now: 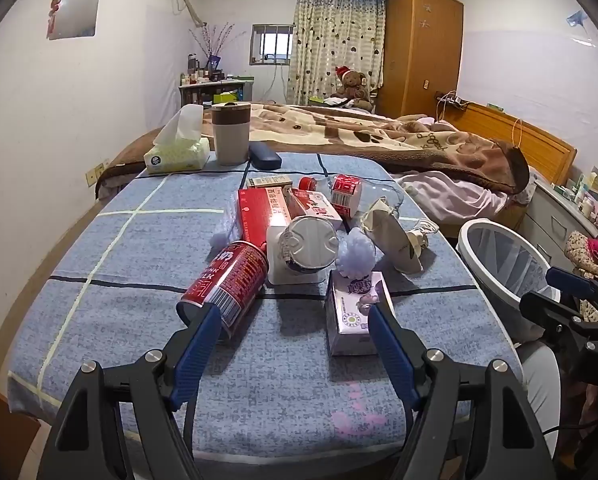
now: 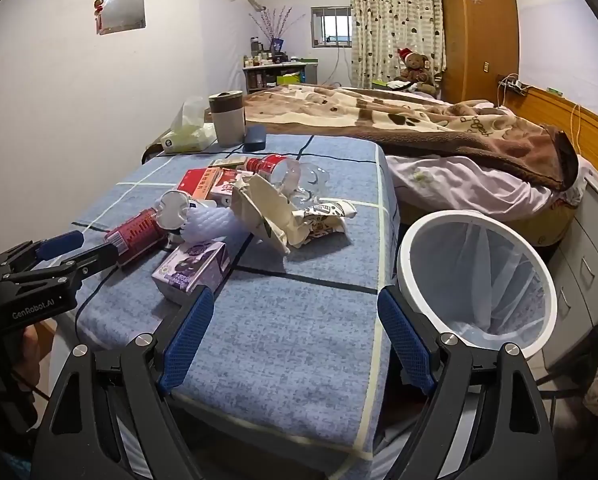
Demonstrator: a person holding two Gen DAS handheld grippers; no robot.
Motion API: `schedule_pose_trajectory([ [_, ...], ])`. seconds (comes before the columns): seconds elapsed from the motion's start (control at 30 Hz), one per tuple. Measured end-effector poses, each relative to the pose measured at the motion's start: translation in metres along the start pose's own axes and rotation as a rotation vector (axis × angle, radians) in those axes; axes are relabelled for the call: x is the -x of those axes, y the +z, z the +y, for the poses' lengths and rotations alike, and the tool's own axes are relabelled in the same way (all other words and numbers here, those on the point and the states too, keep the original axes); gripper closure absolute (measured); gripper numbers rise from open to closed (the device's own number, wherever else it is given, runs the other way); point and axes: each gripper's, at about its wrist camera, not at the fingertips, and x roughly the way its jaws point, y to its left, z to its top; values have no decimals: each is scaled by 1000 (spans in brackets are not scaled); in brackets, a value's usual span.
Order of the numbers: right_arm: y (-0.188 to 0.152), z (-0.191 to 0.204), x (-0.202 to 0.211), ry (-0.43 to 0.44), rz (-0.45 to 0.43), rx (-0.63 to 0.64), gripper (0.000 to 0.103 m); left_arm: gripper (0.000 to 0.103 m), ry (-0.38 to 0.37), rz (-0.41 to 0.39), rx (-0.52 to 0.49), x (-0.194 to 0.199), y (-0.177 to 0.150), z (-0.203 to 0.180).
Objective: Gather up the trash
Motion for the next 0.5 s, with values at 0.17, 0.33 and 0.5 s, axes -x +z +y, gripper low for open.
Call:
schedule_pose_trajectory([
  [0.17, 0, 0, 1, 1, -2, 3, 17, 27, 5, 1, 0, -1, 1, 0],
  [0.33, 0, 3, 1, -1, -3, 10, 17, 27, 6, -3, 1, 0, 2, 2],
  [0.5, 1, 3, 0, -4, 0, 6, 17, 27, 11, -6, 3, 1, 2, 5],
])
